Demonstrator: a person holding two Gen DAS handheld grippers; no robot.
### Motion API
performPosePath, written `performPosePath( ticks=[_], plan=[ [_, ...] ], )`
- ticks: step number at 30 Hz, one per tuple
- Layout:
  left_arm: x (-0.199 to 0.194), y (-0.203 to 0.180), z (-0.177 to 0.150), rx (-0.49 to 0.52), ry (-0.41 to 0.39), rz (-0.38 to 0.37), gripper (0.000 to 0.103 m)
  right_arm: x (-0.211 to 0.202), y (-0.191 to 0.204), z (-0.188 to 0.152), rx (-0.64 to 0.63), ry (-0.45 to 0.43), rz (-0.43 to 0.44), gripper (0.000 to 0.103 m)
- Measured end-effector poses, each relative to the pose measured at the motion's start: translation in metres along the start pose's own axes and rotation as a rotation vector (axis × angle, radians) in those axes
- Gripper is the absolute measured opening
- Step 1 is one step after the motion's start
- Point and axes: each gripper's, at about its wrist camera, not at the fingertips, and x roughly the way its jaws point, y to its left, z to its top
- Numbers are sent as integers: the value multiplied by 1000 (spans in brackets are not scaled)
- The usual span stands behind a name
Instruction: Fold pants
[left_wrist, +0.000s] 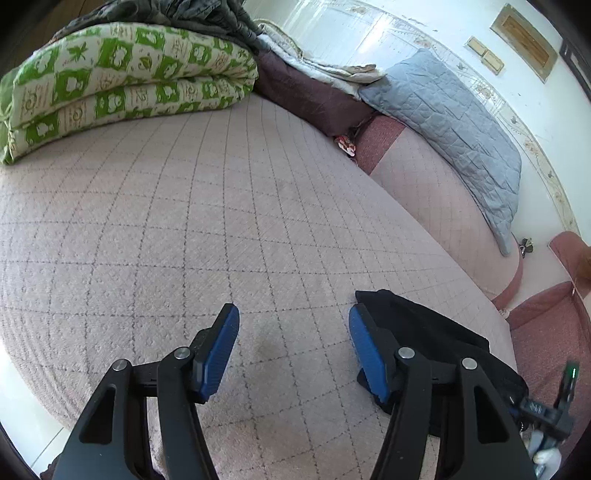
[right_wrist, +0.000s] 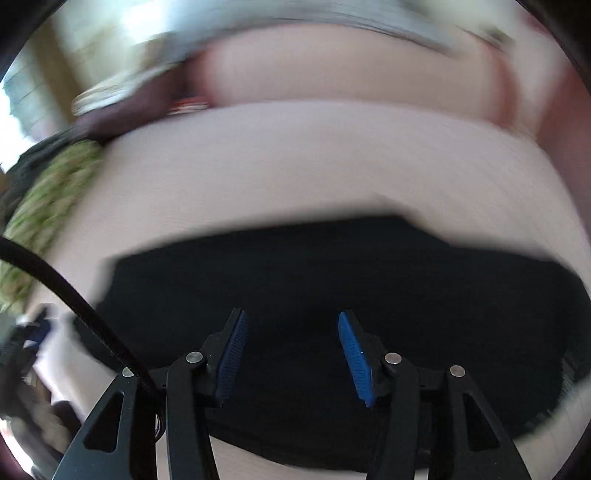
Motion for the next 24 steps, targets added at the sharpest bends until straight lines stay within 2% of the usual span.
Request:
performPosePath(
  ticks=[3,4,5,6,7,8,9,11,12,14,16,18,21,22,23,24],
  plan=[
    [-5,-8,-1,17,-8,-10,61,-30,-113,-22,255,-11,-55,53],
    [-7,-14,-2,29,7,-31,61,-41,-140,-31,331,-14,-62,46],
    [-8,-24,-4,58,21,-50,61,-57,-171,-42,420,-19,2,36],
    [-10,-36,-8,97,27,-57,61,-67,-185,-48,458,-19,11,36],
    [-12,-46,-11,133,29,-66,61,-83,-195,-54,458,-41,-70,47],
    [-13,-59,-16,170,33,-81,61,-92,-196,-55,425,-68,-104,47],
    [-15,-73,-21,208,41,-99,61,-100,-196,-56,389,-87,-94,47],
    [-16,-101,-32,282,61,-127,62,-107,-195,-59,393,-115,-18,47],
    [-16,-112,-37,309,73,-141,62,-107,-193,-59,400,-129,52,47],
    [-17,-129,-47,345,96,-172,63,-99,-191,-57,411,-118,140,47],
    [-21,-140,-57,368,110,-188,63,-82,-180,-56,437,-77,99,47],
    [-26,-145,-63,386,117,-195,63,-68,-170,-51,435,-84,103,47],
    [-32,-145,-68,401,127,-197,66,-52,-163,-43,444,-70,50,47],
    [-31,-144,-69,401,132,-194,66,-47,-168,-43,458,-62,53,41],
    [-30,-145,-71,398,139,-190,66,-44,-169,-44,479,-64,68,30],
    [-29,-145,-71,390,148,-191,66,-44,-173,-45,488,-64,82,2]
  ],
)
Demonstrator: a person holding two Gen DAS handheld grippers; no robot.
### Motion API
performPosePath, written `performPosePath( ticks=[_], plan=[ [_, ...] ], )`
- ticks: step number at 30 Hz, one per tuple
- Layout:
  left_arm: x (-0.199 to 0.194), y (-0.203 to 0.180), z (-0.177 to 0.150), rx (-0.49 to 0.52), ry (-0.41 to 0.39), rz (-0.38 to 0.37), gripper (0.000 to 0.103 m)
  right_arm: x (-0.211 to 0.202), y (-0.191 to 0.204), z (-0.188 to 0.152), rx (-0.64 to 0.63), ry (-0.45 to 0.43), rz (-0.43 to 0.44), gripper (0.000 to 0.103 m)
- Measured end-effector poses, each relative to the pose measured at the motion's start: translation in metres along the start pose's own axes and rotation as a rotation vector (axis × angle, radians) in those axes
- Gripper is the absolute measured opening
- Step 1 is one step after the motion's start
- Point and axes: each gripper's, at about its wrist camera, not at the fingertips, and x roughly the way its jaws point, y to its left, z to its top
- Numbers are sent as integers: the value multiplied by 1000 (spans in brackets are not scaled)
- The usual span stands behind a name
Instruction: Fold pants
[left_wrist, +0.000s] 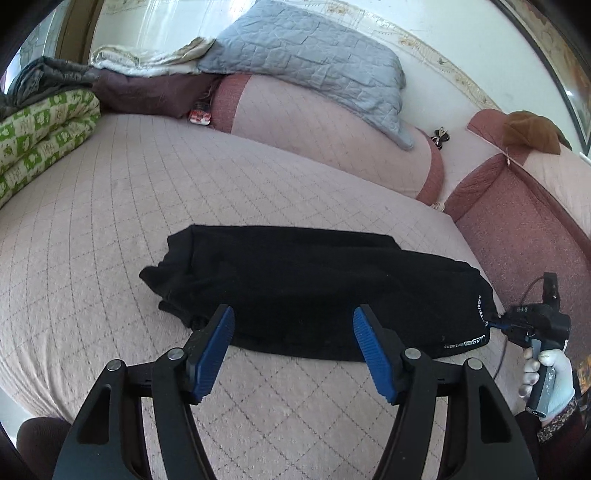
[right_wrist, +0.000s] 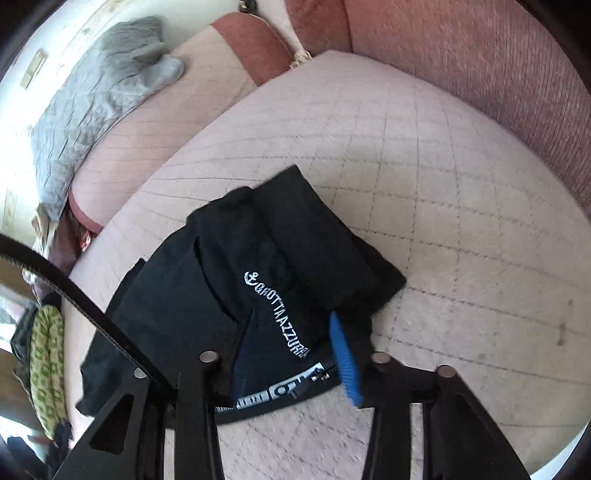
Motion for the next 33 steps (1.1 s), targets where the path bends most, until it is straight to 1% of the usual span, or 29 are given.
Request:
performPosePath(
  ticks=[3,6,7,9,11,12,13,14,15,16,17,20,22,23,24,25,26,27,28,31,33],
  plan=[
    [6,2,3,-17,15,-11,66,-16,1,-4,13,-32,33,3],
    [12,-2,9,-1,14,-15,67,-38,-4,-17,26,-56,58,3],
    [16,-5,11,8,17,-17,67,-43,-5,-21,30,-61,51,1],
    [24,-11,13,23,26,-29,68,-55,-11,-31,25,-78,5,1],
    [38,-18,14,42,41,-36,68,-56,-16,-36,13,-69,-53,1],
    [45,-21,15,47,52,-43,68,-57,-18,-39,-4,-70,-91,3],
    [54,-24,15,52,66,-57,68,-58,-18,-39,-17,-78,-94,5],
    [63,-27,16,56,79,-65,68,-59,-16,-38,-19,-83,-52,5],
    [71,-29,16,60,85,-69,68,-58,-15,-35,-12,-76,-25,12],
    [82,-31,16,67,102,-66,68,-55,-12,-31,7,-67,7,29],
    [90,-33,16,75,114,-62,68,-51,-10,-26,24,-72,37,34],
    [103,-32,15,96,120,-45,68,-33,-5,-19,44,-42,20,35],
    [103,-27,15,95,111,-60,68,-15,-2,-16,73,-2,33,35],
    [103,-24,15,93,109,-61,68,-5,0,-14,83,15,8,35],
    [104,-22,15,89,108,-60,68,0,2,-13,86,10,-15,36],
    [105,-19,15,81,110,-62,68,2,5,-12,81,-10,-19,36],
    [106,-17,15,73,114,-63,68,2,7,-12,76,-22,-24,33],
    [107,-16,16,66,117,-63,68,1,9,-11,74,-39,-16,11],
    [106,-15,16,65,116,-67,68,-1,10,-12,78,-46,6,6],
    [102,-16,17,70,103,-70,68,-19,12,-20,68,-74,25,6],
    [102,-16,16,74,114,-60,68,-30,7,-31,67,-69,32,6]
  ],
)
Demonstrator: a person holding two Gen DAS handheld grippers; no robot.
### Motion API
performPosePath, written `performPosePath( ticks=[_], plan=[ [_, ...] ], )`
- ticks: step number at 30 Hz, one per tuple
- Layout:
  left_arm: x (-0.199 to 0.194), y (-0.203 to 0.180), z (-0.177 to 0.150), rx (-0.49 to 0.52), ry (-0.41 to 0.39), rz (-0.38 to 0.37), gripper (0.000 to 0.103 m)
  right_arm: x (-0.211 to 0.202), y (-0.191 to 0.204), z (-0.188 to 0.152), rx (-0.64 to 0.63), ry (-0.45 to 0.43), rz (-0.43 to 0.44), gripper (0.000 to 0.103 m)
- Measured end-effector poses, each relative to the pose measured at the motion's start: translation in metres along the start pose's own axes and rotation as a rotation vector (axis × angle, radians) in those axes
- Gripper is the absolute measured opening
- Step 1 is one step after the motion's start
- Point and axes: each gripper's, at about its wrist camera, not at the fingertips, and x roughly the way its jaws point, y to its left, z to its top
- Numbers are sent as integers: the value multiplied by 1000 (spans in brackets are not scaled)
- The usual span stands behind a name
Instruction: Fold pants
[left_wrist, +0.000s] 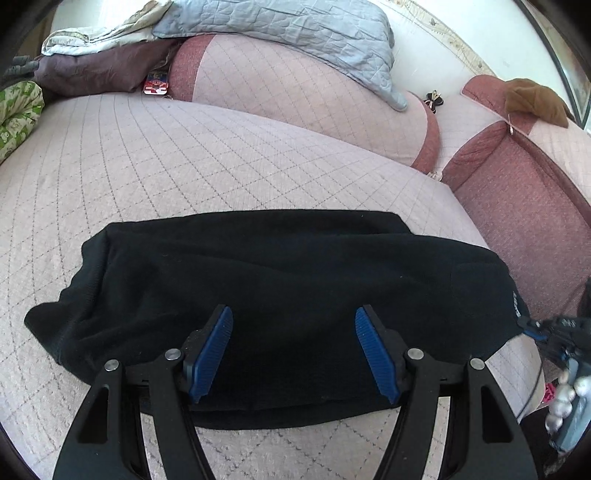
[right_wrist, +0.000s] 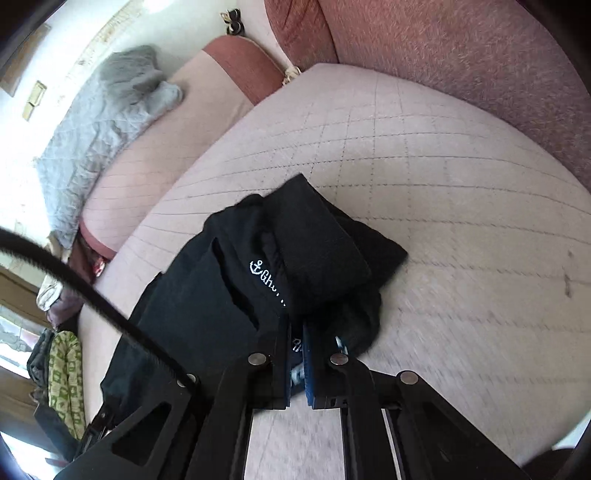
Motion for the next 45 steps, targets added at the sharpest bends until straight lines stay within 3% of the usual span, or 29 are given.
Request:
performPosePath(
  ticks=[6,7,9,11,13,15,19,22,23,27,28,29,30,36,39,42,45],
  plan=[
    [11,2,-6,1,63,46,68,8,-16,-27,7,115,-85,8],
    [13,4,-7,-2,70,47,68,3,-15,-28,8,110,-100,15],
    [13,5,-8,-2,68,50,68,-15,2,-26,-55,54,-151,15],
    [14,3,-10,6,68,64,69,-27,34,-19,-160,-2,-121,16],
    [15,-1,-12,25,65,84,69,-19,73,-8,-265,-5,-21,39],
    [15,-4,-15,48,62,103,69,-1,108,-1,-364,6,40,50],
    [13,-9,-22,82,51,133,69,71,178,19,-540,101,94,53],
    [13,-11,-23,96,46,146,69,136,213,31,-631,190,53,53],
    [14,-11,-24,97,46,149,70,158,218,30,-669,214,5,53],
    [15,-12,-23,101,51,151,72,207,226,28,-705,315,-51,53],
    [16,-13,-23,102,53,155,73,207,226,24,-724,309,-52,51],
    [16,-14,-23,102,54,157,75,205,228,15,-758,307,-49,40],
    [17,-15,-23,102,56,161,75,203,231,11,-774,304,-65,16],
    [19,-18,-24,105,52,175,77,205,254,15,-806,220,-148,11],
    [19,-18,-25,106,49,176,77,219,265,26,-787,198,-175,0],
    [19,-20,-27,113,48,179,77,229,273,39,-780,157,-234,0],
    [9,-15,-23,77,35,113,77,214,273,48,-707,121,-181,0]
  ],
)
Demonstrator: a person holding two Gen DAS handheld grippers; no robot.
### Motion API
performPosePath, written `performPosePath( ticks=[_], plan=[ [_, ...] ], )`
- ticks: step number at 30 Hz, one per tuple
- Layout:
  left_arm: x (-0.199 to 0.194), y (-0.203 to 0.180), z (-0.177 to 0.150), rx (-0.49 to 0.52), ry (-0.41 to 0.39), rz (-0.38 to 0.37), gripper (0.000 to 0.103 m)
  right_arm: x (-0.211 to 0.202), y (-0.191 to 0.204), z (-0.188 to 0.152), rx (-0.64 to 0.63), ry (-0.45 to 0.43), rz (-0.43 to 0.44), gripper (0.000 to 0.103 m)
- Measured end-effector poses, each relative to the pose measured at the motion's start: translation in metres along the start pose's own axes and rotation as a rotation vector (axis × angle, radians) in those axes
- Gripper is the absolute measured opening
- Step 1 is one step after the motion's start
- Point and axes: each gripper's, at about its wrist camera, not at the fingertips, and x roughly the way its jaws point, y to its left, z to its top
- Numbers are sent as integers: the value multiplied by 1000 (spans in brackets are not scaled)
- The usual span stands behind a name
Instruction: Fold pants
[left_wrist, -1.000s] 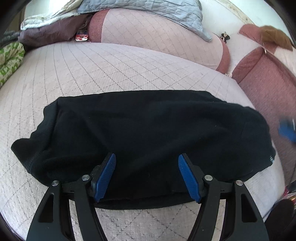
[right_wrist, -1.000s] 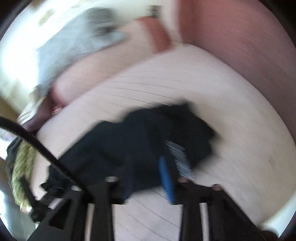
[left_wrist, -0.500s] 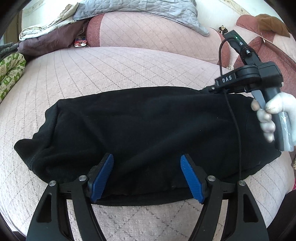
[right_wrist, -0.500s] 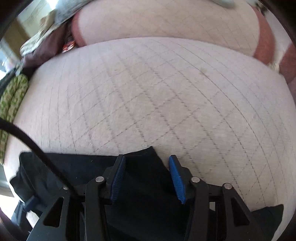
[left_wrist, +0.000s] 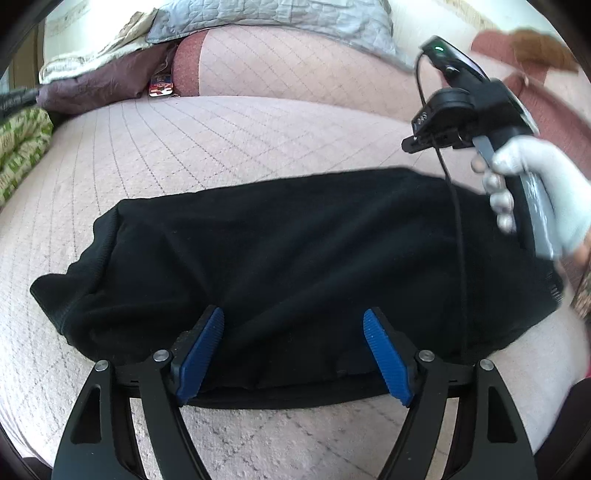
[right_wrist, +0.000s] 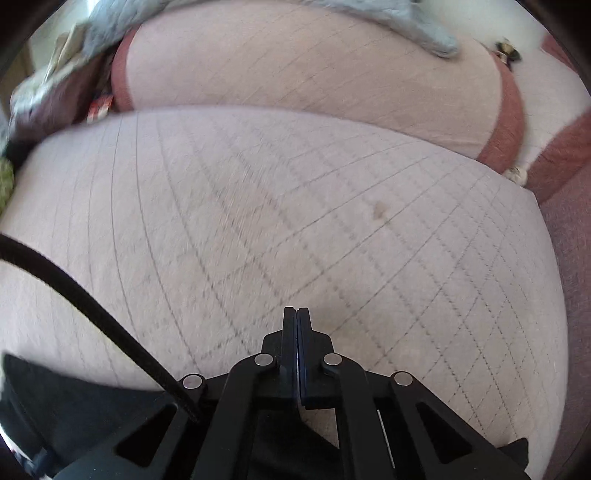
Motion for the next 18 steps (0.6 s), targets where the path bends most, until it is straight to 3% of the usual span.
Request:
performPosePath(
  ticks=[3,7,9,12,15,18],
  plan=[
    [-12,23,11,-115,-28,-104,77,-30,2,-13,14,-21,76,10],
    [-7,67,13,-292,7,-85,77,-57,16,-44,12,-7,188,24],
    [-5,86,10,-391,27,-178,77,-61,27,-62,-1,19,229,24],
    [-12,89,5,-408,23,-208,77,-55,34,-86,-13,62,227,28],
    [-13,91,3,-405,38,-234,77,-42,26,-111,54,118,234,29],
    [-16,98,0,-426,46,-275,77,-55,7,-137,116,78,294,29]
  ],
)
